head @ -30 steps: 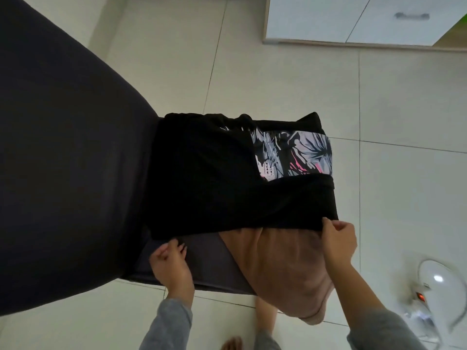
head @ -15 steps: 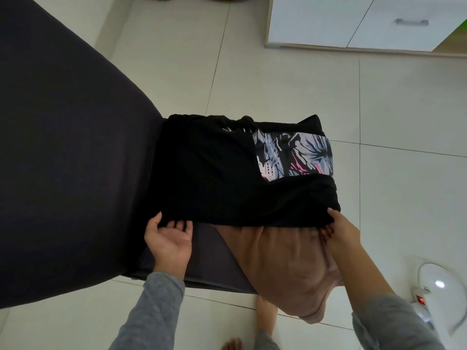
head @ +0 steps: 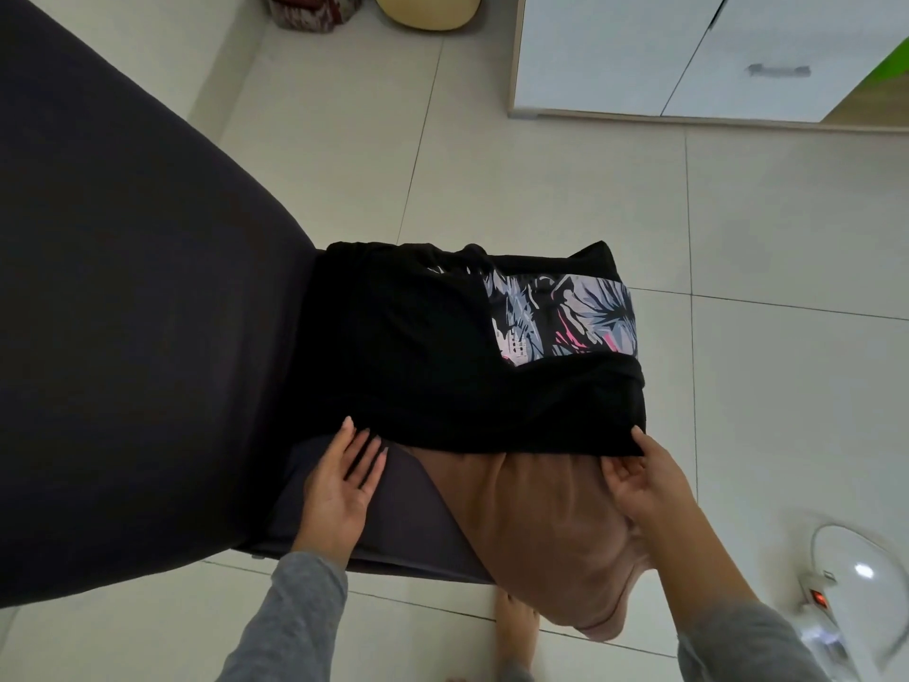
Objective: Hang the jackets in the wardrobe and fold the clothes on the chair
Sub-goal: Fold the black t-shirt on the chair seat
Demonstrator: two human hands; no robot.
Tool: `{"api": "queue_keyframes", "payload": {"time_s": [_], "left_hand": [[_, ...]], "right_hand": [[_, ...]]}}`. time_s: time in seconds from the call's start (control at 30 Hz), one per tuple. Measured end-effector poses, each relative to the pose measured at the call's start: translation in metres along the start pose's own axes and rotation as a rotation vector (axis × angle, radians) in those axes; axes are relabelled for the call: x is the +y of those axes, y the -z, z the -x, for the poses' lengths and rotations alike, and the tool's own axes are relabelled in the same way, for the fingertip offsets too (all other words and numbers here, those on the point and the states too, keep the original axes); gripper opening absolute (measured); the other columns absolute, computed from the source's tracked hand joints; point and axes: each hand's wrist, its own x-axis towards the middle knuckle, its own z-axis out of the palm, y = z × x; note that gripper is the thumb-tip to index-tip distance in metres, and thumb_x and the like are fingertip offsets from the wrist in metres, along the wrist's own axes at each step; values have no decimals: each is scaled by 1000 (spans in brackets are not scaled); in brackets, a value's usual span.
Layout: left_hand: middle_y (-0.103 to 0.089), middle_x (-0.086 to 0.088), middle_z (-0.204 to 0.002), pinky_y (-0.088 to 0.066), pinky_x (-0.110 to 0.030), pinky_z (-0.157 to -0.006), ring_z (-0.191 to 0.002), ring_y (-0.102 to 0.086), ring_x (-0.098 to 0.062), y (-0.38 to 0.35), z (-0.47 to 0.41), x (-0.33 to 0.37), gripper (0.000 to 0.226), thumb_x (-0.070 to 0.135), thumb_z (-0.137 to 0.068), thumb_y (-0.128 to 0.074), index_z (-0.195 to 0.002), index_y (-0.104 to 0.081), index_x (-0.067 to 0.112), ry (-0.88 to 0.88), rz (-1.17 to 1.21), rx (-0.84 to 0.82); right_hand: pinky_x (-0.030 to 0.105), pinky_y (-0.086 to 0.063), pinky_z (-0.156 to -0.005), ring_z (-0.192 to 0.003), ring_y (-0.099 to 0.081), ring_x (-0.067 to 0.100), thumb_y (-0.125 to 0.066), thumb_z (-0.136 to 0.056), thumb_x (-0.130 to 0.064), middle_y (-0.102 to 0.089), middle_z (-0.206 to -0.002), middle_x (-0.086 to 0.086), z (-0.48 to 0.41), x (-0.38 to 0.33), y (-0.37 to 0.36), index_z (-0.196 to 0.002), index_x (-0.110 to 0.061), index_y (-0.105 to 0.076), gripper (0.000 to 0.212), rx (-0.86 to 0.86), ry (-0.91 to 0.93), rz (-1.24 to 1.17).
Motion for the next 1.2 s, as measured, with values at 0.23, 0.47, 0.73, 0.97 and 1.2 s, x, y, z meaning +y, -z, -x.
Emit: {"api": "queue_keyframes", "payload": {"time_s": [0.23, 0.47, 0.73, 0.97, 1.2], "left_hand": [[-64, -12, -108, -53, -27, -82, -96, -64, -20, -12, -5, -2, 22, 18, -82, -71, -100, -64, 7, 27, -143, 90], [-61, -19, -114, -53, -27, -69, -87, -64, -23, -18, -7, -7, 12, 9, -93, -50, -100, -57, 2, -52, -52, 286], [-64, -2, -101, -50, -25, -74, -89, -61, -11, -45, 12, -24, 35, 28, -76, -78, -102, -60, 13, 85, -435, 21], [-52, -6, -94, -42, -16, -60, -69, -51, -13, -65, 37, -71, 39, 17, -76, -78, -98, -47, 7, -419, -393, 462], [-70, -14, -98, -56, -20, -70, -88, -70, -18, -91, 61, -104, 25, 25, -88, -65, -103, -64, 4, 98, -157, -74]], "right_hand": [[33, -45, -93, -113, -57, 24, -49, -96, -8, -53, -134, 16, 2, 8, 2, -118, -4, -49, 23, -50, 49, -17], [36, -49, -84, -112, -57, 27, -48, -98, -17, -61, -115, 10, 5, 6, 3, -120, -7, -53, 24, -28, 168, 20], [33, -52, -81, -99, -63, 21, -61, -89, -11, -62, -118, 11, 18, 22, -10, -131, -3, -46, 45, -117, 152, 120], [30, -56, -73, -87, -65, 21, -57, -93, -16, -64, -100, 9, 26, 27, -21, -127, 3, -47, 40, -104, 190, 171], [23, -59, -65, -80, -67, 20, -58, -92, -17, -65, -98, 10, 31, 30, -19, -117, 1, -53, 31, -115, 236, 172]]}}
